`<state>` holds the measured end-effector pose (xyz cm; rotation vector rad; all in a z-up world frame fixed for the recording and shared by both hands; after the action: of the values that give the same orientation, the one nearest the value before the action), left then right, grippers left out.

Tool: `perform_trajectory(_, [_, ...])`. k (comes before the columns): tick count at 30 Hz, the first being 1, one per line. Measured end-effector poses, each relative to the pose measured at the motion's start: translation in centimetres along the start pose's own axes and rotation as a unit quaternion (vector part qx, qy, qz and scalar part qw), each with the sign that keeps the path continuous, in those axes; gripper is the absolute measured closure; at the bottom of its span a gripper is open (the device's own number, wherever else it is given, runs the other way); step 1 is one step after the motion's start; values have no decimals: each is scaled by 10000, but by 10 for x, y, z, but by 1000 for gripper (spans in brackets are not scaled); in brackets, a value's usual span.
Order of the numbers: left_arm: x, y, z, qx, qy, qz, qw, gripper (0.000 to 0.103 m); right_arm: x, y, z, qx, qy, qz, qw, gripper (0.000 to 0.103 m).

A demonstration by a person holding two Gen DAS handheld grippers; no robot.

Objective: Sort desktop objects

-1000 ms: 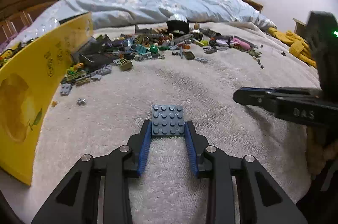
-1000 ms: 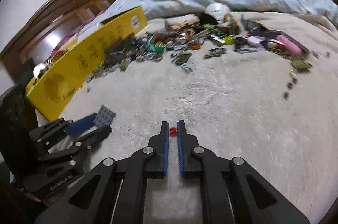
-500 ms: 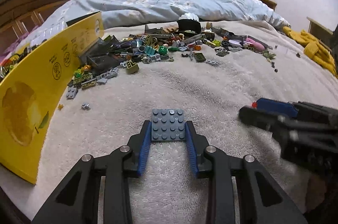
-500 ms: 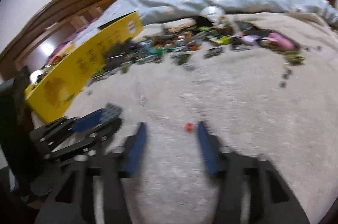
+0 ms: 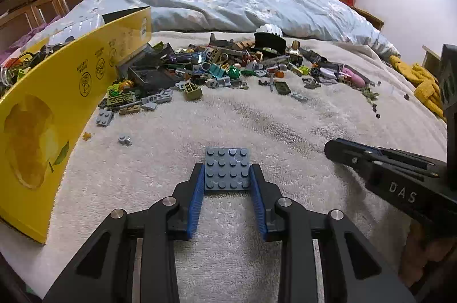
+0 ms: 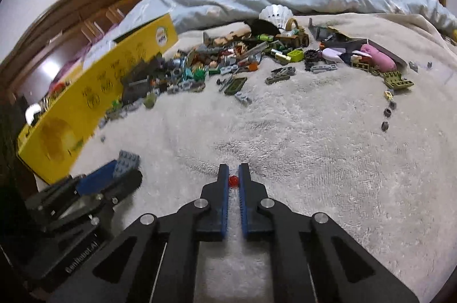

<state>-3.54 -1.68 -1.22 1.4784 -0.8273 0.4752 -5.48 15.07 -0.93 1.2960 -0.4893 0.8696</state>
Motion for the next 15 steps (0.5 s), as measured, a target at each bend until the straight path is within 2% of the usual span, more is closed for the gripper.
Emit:
perform_trajectory(3, [5,2,4,43,-84,-130,9999,72,14,3,9,123,-38,-316,9994,98])
perform_trajectory(6, [19,7,15,404,-503,-416,9970,72,25,5,18,337,-101,-540,9979,98])
perform_trajectory(8, [31,11,21,523,-641,-577,9949,72,27,6,22,336,-88,-567,9978,98])
perform_trajectory(11, [46,14,24,486,-600,-816,9937,72,29,8,29,340,-133,-614,9974,97])
perform_trajectory(15, [52,17,22,417,-600,-893,9933,72,34,15,42,386,-25,-738,9965,97])
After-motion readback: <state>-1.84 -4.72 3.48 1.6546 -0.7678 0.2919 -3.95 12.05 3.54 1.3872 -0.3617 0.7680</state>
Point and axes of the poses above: each gripper's, at about its wrist camera, not at the fingertips, and x roughly against the way its jaws point, z to its left, y to its top, the point moved 1 cm from there along -x, roughly the way its jaws point, and after that the axes turned 5 degrees about z, right-handed, at the moved point
